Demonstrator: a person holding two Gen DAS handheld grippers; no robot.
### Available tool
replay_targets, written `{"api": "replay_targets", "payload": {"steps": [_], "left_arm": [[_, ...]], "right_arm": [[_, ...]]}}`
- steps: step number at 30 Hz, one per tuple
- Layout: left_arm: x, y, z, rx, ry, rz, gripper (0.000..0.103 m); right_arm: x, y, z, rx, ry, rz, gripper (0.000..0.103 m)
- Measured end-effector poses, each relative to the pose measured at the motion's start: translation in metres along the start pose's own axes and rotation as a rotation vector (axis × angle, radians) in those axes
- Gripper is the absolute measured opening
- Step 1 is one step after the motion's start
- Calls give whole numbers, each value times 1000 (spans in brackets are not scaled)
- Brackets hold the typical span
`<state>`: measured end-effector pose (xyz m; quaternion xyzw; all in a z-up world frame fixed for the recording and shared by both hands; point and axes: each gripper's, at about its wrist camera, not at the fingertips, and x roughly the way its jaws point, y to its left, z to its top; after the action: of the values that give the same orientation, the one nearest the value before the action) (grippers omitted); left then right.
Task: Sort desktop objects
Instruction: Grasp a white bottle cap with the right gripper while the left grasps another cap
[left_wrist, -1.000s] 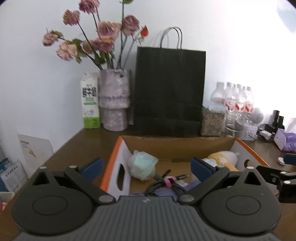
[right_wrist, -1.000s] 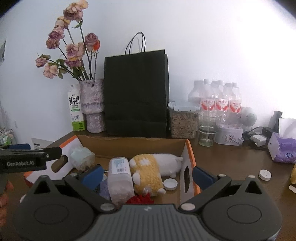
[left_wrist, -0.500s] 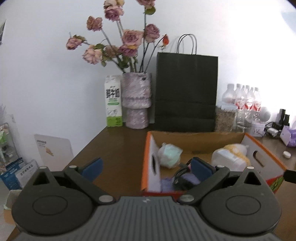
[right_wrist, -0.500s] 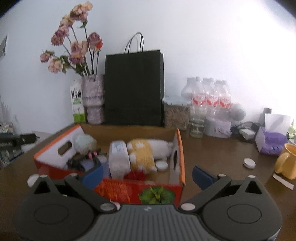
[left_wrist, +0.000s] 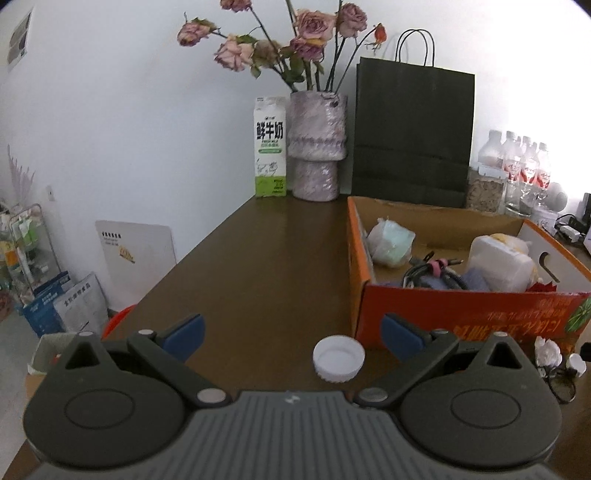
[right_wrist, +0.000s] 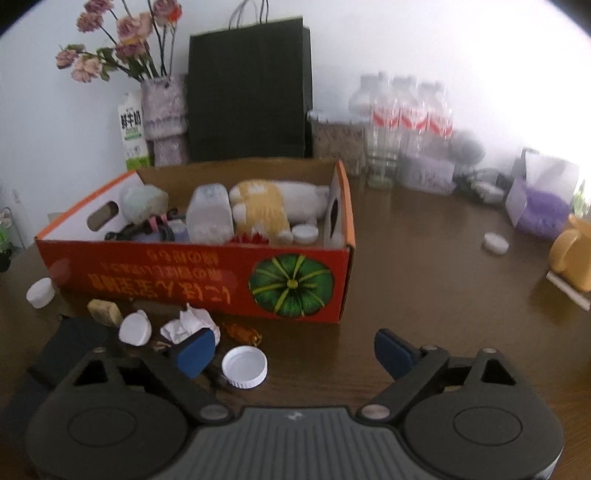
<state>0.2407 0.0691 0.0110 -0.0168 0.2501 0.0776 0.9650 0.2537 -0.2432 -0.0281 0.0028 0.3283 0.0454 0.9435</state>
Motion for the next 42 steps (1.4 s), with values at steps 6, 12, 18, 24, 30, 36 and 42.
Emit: {"api": "replay_targets", "payload": {"steps": [6,12,18,24,30,36,42], "left_arm": [[6,5,-5,-11,31,6,103],[7,5,-10,-11,44,-3,103],[12,1,-11,0,59,-15,103],[18,-3,-11,16,69,-25,103],[28,-14,-9,64,77,-31,103],[45,-27,-7,116,89,-29,98],[57,-32,-9,119,123,-44,69]], "right_arm": [[15,4,-2,-7,48,12,77],[17,5,-3,-12,66,30,61],[14,10,-6,-32,63,26,54],[7,11,-9,-42,54,33,28],[7,6,-7,-10,39,24,28],[12,0,-6,7,40,10,28],[14,-1,-7,0,30,5,28]]}}
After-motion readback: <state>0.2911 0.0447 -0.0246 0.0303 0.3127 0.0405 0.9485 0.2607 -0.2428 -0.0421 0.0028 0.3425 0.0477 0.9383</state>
